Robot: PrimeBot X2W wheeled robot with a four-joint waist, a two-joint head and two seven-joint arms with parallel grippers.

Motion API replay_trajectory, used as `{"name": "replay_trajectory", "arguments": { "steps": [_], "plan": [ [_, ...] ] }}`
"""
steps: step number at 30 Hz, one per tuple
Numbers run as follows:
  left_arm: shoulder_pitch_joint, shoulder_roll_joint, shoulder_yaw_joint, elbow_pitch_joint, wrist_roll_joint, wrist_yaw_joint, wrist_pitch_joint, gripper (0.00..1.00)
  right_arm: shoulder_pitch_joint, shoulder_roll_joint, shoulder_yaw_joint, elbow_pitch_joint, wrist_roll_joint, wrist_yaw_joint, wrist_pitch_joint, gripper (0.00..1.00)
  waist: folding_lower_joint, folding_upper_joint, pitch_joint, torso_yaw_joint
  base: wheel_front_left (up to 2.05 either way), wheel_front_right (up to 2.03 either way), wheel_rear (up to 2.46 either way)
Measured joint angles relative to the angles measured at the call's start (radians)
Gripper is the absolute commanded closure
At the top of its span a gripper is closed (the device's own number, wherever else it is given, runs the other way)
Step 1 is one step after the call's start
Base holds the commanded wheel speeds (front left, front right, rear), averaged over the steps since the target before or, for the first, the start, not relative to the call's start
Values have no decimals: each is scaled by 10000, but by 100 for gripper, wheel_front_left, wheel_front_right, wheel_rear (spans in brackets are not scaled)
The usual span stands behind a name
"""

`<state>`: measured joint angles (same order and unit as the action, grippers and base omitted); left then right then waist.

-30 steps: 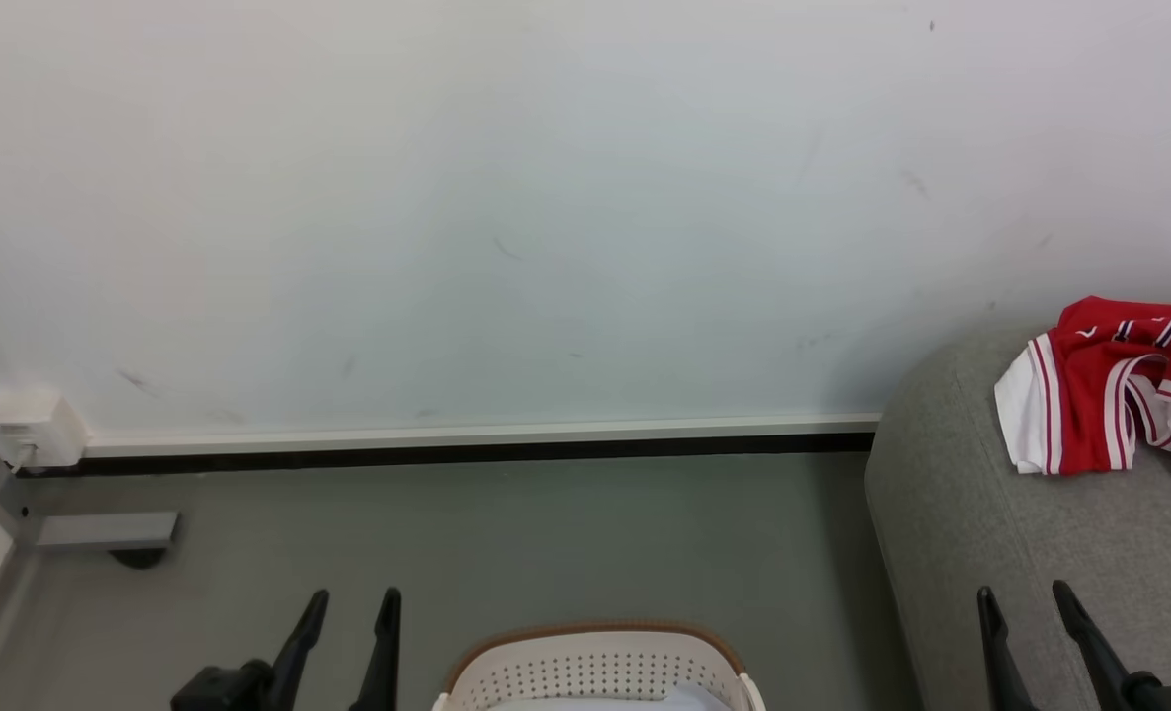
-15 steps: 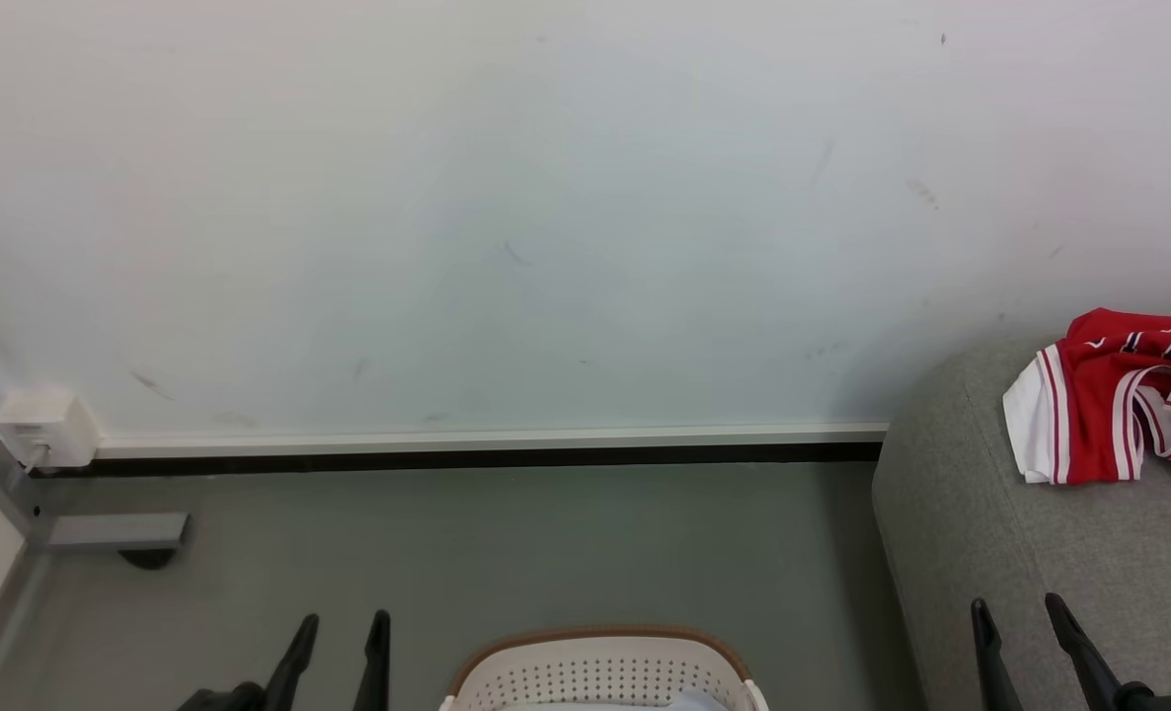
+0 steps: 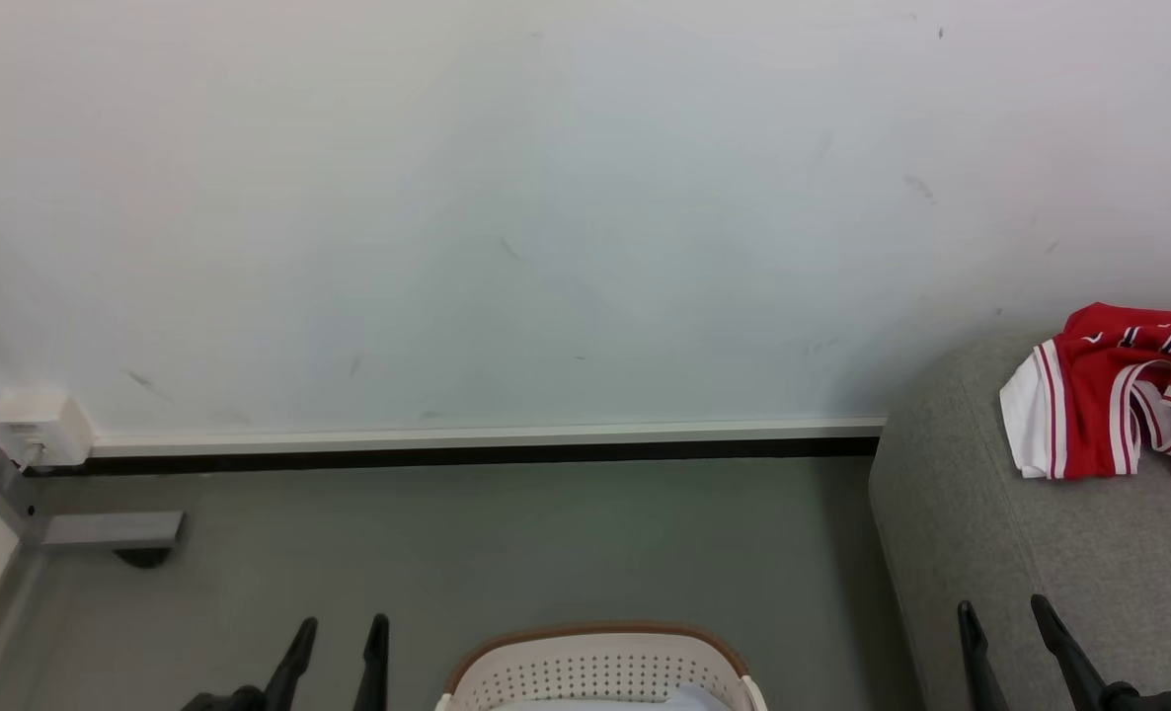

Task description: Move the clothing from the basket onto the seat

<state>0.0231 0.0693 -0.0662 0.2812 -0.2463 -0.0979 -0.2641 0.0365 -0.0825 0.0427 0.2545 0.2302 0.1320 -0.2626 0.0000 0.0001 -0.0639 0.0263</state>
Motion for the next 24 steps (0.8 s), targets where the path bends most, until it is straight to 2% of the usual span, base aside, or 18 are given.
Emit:
{"name": "replay_trajectory", "arguments": {
  "steps": [11,24],
  "plan": [
    [-200,-88,13,159,290,-136,0,0,-286,-23,199,-297,2,0,0,0,0,0,280,-666,0,0,0],
    [-1062,-119,-454,1816,546,-165,17,0,-572,-4,380,-794,23,0,0,0,0,0,679,-2446,0,0,0]
  ]
}}
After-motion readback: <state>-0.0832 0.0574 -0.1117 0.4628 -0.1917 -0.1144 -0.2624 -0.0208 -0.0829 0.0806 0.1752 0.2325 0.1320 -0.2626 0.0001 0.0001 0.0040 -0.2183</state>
